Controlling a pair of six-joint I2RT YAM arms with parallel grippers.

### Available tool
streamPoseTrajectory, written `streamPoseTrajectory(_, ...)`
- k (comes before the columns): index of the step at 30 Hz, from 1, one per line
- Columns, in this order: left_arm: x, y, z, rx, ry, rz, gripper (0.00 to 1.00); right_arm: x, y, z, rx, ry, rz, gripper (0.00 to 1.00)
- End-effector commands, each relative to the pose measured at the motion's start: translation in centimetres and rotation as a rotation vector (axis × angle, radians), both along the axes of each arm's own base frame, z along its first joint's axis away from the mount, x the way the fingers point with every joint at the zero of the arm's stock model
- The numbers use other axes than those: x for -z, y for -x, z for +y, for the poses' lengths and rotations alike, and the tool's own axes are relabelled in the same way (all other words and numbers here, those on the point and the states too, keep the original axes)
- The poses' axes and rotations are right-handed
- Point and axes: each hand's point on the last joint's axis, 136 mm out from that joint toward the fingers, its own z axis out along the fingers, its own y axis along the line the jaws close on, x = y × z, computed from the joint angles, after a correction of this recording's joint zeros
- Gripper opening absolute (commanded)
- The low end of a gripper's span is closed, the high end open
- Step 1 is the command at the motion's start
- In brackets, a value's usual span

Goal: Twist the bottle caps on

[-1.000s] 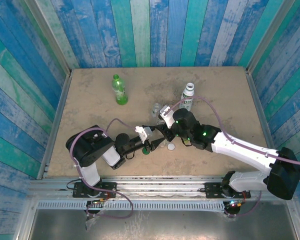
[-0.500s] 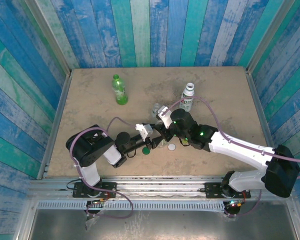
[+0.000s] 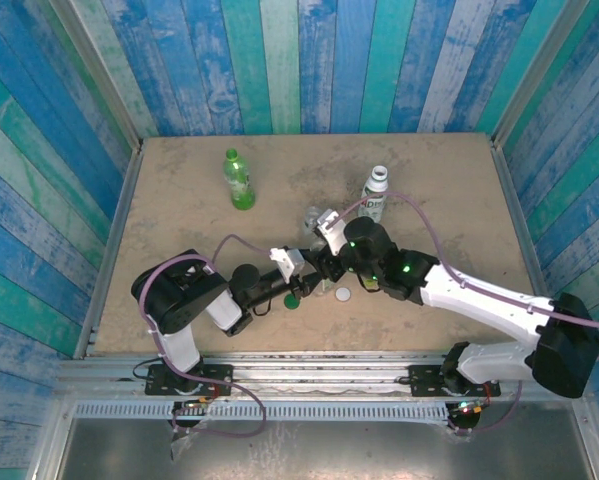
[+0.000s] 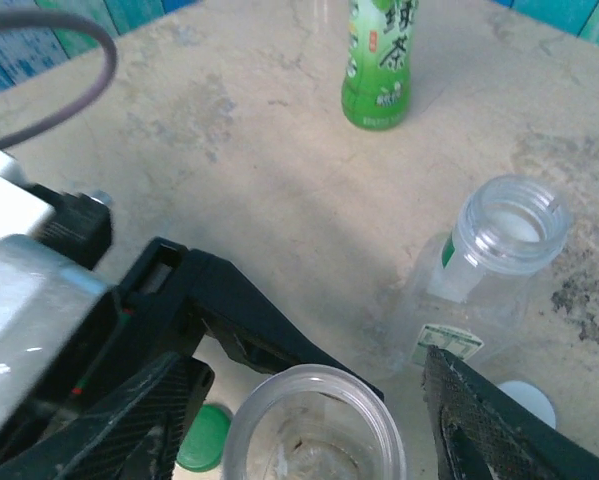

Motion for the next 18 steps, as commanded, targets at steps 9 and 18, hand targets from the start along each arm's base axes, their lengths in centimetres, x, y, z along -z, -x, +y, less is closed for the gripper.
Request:
streamPoseTrajectory(9,0.3,0.6,0.3,0.035,-0.032,-0.019,0.43,-2.1,-2.6,-4.8,0.22,-0.13,-0.077,0.68)
streamPoseTrajectory(18,0.4,0.8,0.3,0.047,-0.032,-0.02,0.43,6.9,-6.6,-6.6,0.334,0.069,0.094,0.66)
